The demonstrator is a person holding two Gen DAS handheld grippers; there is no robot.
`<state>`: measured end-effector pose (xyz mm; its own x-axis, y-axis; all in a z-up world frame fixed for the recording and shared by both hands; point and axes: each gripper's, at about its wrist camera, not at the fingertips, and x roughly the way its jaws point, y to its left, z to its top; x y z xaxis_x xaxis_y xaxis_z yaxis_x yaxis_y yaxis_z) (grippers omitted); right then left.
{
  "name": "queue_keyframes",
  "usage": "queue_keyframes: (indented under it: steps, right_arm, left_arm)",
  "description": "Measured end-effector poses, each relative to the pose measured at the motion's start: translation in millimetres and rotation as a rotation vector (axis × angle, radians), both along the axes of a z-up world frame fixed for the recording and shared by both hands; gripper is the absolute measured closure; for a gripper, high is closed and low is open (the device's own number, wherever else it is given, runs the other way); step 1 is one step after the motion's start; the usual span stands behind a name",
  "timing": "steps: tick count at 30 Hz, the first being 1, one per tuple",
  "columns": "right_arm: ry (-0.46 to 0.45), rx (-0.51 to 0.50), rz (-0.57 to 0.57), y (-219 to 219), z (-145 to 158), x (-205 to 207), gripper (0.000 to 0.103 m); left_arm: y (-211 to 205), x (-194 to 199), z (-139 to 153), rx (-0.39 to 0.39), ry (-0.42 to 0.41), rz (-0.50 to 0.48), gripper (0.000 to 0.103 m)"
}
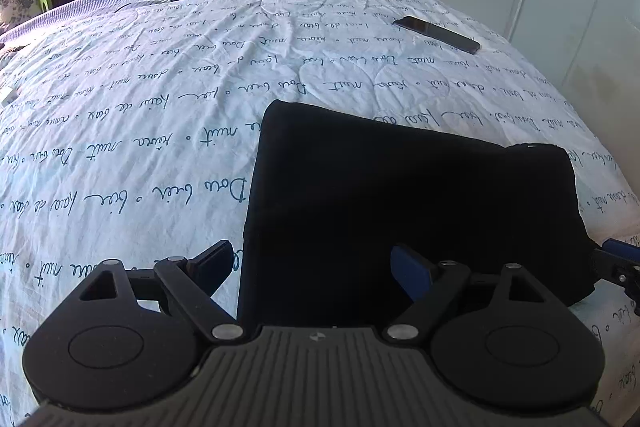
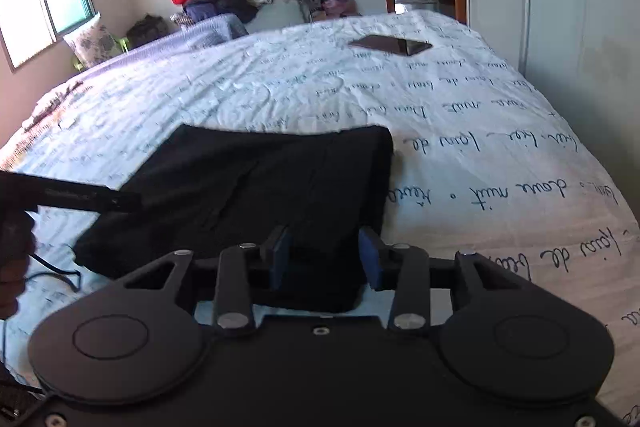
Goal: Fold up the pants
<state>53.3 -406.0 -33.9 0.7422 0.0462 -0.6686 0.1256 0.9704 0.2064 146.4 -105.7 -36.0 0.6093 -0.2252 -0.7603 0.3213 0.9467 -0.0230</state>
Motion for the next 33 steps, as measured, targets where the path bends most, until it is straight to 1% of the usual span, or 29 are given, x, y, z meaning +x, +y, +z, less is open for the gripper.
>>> queue_keyframes:
  steps: [2, 4, 6, 7, 9, 11, 13, 14, 17, 19, 22, 24, 26, 29, 31, 33]
  right_arm:
    - [0.006, 0.037, -0.001, -3, -3, 0, 0.062]
    - [0.0, 0.025, 0.002, 2, -1, -2, 0.061]
    - [0.001, -0.032, 0.035, 10, 0, -2, 0.063]
    - [0.006, -0.057, 0.053, 13, 0, -1, 0.068]
    - [0.016, -0.08, 0.061, 13, -1, -1, 0.073]
    - [0.004, -0.082, 0.033, 8, 1, -5, 0.074]
    - [-0.009, -0.148, -0.003, 10, 6, -9, 0.071]
    - [-0.017, -0.145, 0.001, 10, 8, -11, 0.071]
    - [-0.015, -0.071, 0.038, 8, 7, -11, 0.071]
    - [-0.006, -0.055, 0.041, 9, 2, -8, 0.068]
    - [-0.008, -0.037, 0.036, 8, 1, -6, 0.068]
    - [-0.025, -0.048, 0.039, 12, 4, -8, 0.068]
    - [-0.021, -0.12, 0.045, 19, 6, -10, 0.068]
    - [-0.004, -0.063, 0.065, 18, 5, -10, 0.068]
    - [0.0, -0.07, 0.073, 20, 4, -11, 0.068]
    - [0.007, -0.05, 0.071, 18, 2, -11, 0.068]
  left_arm:
    - [-2, -2, 0, 0.009, -0.005, -0.005, 0.015]
    - [-5, -4, -1, 0.016, -0.006, -0.01, 0.015]
    - [-8, -4, -3, 0.021, -0.004, -0.018, 0.015]
    - [-10, -5, -5, 0.025, -0.003, -0.021, 0.015]
    - [-13, -5, -7, 0.034, -0.001, -0.026, 0.015]
    - [-17, -7, -7, 0.044, -0.004, -0.034, 0.015]
    - [-19, -9, -6, 0.054, -0.017, -0.043, 0.015]
    - [-21, -10, -6, 0.061, -0.023, -0.047, 0.015]
    - [-24, -11, -7, 0.075, -0.029, -0.058, 0.015]
    - [-26, -11, -8, 0.077, -0.029, -0.057, 0.015]
    - [-27, -11, -9, 0.072, -0.018, -0.058, 0.015]
    - [-28, -11, -11, 0.079, -0.014, -0.062, 0.015]
    - [-30, -12, -12, 0.088, -0.018, -0.069, 0.014]
    - [-33, -13, -14, 0.095, -0.022, -0.077, 0.014]
    - [-36, -14, -15, 0.103, -0.025, -0.085, 0.014]
    - [-38, -14, -16, 0.111, -0.033, -0.091, 0.013]
